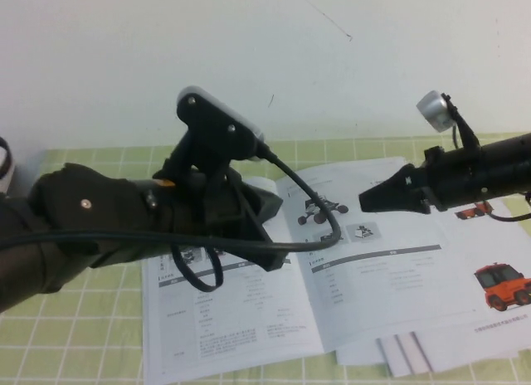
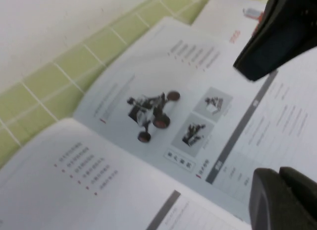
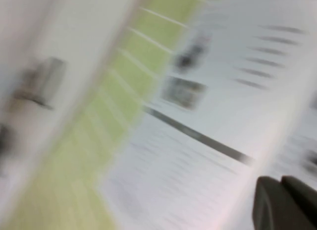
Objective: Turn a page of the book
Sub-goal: Open the closed book
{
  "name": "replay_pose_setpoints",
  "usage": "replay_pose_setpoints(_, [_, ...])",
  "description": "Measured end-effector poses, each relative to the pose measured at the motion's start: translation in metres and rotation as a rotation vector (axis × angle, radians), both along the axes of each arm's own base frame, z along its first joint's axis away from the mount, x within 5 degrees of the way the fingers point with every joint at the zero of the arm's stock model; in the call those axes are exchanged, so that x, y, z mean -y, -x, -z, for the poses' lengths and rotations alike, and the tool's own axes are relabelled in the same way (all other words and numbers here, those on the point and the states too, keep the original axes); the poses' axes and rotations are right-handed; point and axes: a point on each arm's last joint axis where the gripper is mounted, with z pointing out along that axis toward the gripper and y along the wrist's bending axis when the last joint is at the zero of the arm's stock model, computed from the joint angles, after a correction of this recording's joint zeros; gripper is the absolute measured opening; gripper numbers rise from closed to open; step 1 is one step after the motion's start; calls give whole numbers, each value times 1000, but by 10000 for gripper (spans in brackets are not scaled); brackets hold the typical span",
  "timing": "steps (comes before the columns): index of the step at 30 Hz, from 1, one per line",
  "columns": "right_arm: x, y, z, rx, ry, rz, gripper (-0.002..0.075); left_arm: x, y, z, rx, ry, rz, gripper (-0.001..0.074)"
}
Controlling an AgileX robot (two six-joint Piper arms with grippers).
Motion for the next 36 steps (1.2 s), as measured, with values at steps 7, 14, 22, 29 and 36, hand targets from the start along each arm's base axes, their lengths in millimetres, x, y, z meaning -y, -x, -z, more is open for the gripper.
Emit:
replay_pose_setpoints(7, [8,6,18,137,453,-110,3,11,-15,43,-148,-51,-4,-4])
replay_pose_setpoints(14, [11,8,31,145,730,-142,-1,13,-18,52,-175,-63,-5,-4])
replay_pose_setpoints(22, [31,16,40,34,966,-66,-1,13,-18,53,-177,-64,-5,-4])
replay_pose_setpoints(29, [34,38,56,40,918,91,-1,13,-18,53,-181,-64,-1,-4])
replay_pose_setpoints(36, [35,48,59,40,795,189,-1,14,-17,53,-188,-64,6,-4])
